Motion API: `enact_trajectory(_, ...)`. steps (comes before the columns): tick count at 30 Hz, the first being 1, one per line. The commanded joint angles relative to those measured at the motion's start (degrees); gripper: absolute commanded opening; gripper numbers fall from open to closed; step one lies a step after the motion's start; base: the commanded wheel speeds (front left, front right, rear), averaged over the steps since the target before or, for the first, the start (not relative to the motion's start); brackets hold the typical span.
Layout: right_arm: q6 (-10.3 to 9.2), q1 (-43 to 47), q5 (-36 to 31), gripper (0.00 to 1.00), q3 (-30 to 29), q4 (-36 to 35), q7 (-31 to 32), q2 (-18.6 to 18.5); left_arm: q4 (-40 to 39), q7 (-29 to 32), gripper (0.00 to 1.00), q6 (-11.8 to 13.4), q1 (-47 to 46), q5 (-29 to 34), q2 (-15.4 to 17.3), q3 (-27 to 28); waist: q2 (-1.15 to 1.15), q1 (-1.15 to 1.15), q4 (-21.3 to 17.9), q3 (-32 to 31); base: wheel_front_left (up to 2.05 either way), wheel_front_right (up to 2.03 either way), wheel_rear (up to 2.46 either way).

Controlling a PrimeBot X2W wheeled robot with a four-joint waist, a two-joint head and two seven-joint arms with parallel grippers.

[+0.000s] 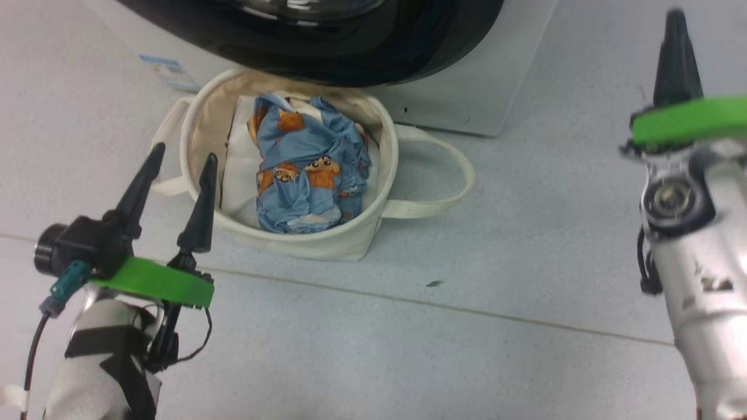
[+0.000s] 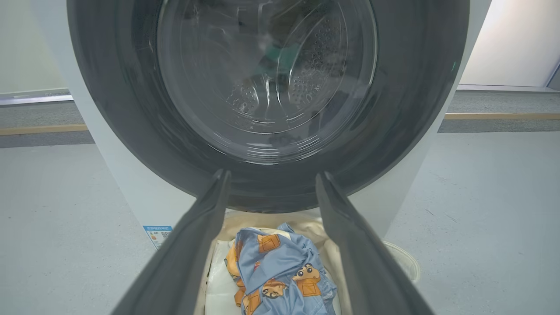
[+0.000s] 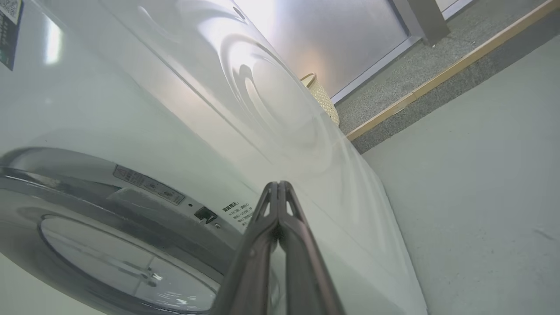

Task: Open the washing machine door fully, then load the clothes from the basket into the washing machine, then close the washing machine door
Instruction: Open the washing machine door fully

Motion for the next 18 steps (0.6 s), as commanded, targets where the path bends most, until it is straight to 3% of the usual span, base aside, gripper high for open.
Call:
enact_trajectory(1,0.00,-1.66,1.86,0.00,1.53,-1.64,0.94,0.75,-2.08,-0.68,1.00,-0.19,-1.55,0.62,1.49,2.26,0.00,-0.01,0.48,0.95,0.00,0.00,0.00)
enact_trajectory(4,0.00,-4.93,8.05,0.00,2.37,-0.80,3.19,1.03,-1.91,-0.68,1.00,-0.39,-2.03,0.70,1.40,2.56,0.00,-0.01,0.64,2.24,0.00,0.00,0.00)
enact_trajectory(18,0.00,-14.70,24.71,0.00,7.96,1.38,14.07,0.84,-1.69,-0.68,1.00,-0.83,-3.78,0.97,0.63,2.66,0.00,-0.01,2.08,5.81,0.00,0.00,0.00)
